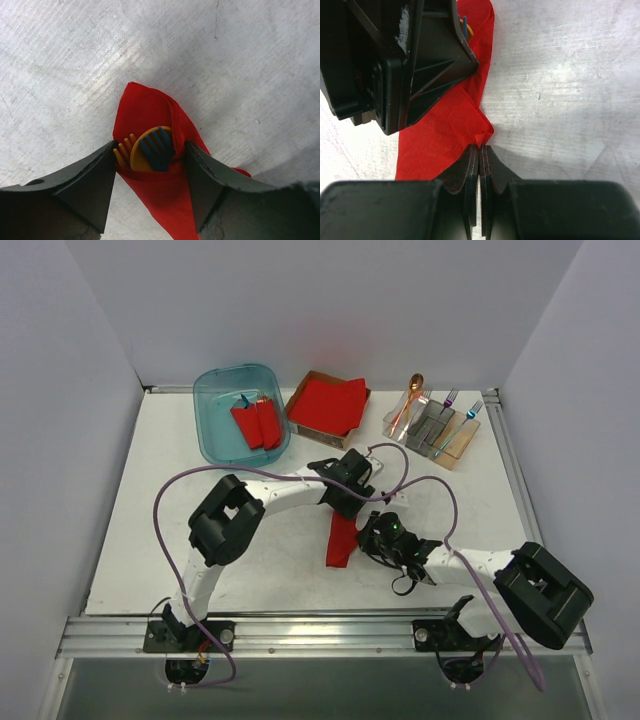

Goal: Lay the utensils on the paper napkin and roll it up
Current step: Adjust the napkin at the center of the board.

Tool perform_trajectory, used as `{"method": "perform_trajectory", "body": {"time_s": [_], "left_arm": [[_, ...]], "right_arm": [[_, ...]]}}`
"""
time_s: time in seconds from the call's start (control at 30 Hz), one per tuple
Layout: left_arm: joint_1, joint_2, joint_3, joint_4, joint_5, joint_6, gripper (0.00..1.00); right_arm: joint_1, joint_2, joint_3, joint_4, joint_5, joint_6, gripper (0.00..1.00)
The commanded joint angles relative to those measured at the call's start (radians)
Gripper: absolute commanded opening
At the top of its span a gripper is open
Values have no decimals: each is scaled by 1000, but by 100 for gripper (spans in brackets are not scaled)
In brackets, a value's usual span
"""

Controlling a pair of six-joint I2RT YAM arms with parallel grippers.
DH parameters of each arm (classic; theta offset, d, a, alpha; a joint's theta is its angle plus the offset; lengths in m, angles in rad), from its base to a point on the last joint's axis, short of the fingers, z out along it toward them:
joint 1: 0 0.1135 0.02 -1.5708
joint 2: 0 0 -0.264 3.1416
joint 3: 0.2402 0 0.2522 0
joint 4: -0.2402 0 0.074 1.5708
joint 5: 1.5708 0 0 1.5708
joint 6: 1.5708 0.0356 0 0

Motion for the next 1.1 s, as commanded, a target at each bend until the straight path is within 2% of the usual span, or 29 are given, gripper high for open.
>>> {"method": "perform_trajectory", "body": {"time_s": [0.0,0.8,1.07], "left_arm": [[-44,36,11,5,-26,86,64],[-21,63,-27,54,-23,125,63],[-4,62,-37,51,-36,128,62]], "right_arm": [[-3,-38,29,-31,13,-31,0],[-3,-173,8,-152,39,-19,0],[-12,-180,17,-235,98,51,0]]}}
